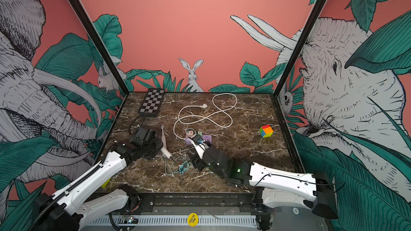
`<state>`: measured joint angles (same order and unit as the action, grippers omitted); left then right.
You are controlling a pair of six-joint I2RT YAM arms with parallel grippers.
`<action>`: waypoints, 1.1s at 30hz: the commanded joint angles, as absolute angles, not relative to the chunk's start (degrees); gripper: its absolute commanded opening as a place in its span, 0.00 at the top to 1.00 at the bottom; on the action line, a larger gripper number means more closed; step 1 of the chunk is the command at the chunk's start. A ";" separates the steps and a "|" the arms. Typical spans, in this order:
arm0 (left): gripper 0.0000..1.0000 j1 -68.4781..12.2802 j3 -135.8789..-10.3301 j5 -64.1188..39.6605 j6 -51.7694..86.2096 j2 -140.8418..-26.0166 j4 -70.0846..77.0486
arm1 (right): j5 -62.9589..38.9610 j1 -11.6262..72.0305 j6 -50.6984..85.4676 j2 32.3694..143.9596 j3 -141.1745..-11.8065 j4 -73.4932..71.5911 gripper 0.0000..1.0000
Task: Charge the electric toothbrush
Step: Place the electric toothbrush at the center of the board.
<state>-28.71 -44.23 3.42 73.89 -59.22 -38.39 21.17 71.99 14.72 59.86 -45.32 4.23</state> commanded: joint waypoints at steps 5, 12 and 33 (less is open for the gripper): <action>1.00 -24.26 -45.70 3.17 57.44 -62.23 -43.08 | 23.44 71.81 11.60 59.06 -44.17 7.56 0.18; 1.00 -15.36 -35.55 -3.06 48.12 -62.35 -37.90 | 21.80 71.81 11.39 60.49 -43.94 8.77 0.10; 0.22 -13.45 -31.85 -1.73 41.15 -67.53 -30.83 | 27.62 71.65 9.49 59.69 -44.96 12.17 0.01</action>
